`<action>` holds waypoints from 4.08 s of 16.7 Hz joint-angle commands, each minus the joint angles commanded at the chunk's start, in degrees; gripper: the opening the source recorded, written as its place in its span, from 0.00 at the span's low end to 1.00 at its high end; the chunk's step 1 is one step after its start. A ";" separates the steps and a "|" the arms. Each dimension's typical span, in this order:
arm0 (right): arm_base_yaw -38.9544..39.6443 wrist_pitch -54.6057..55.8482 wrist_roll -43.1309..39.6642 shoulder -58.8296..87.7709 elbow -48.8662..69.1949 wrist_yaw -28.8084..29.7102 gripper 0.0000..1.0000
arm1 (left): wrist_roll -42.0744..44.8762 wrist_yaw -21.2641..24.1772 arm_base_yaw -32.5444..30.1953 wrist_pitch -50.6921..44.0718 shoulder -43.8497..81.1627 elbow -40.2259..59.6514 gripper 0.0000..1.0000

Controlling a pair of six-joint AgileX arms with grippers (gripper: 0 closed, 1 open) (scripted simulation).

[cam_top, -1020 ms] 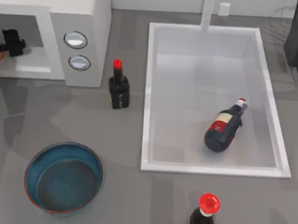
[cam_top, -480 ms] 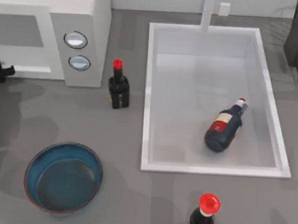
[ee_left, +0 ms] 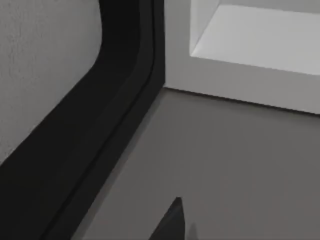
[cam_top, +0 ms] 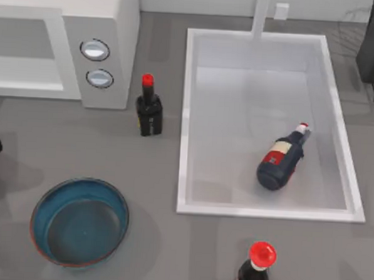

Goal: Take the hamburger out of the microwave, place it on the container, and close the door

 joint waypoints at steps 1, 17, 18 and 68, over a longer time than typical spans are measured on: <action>0.00 0.00 0.00 0.00 0.00 0.00 1.00 | 0.05 0.17 0.30 0.85 -0.36 -0.96 0.00; 0.00 0.00 0.00 0.00 0.00 0.00 1.00 | 2.12 0.91 1.57 -28.40 -27.14 8.46 0.00; 0.00 0.00 0.00 0.00 0.00 0.00 1.00 | 1.76 0.63 1.40 -31.36 -29.99 7.19 0.00; 0.00 0.00 0.00 0.00 0.00 0.00 1.00 | -162.40 -30.62 -59.36 -184.12 16.08 68.88 0.00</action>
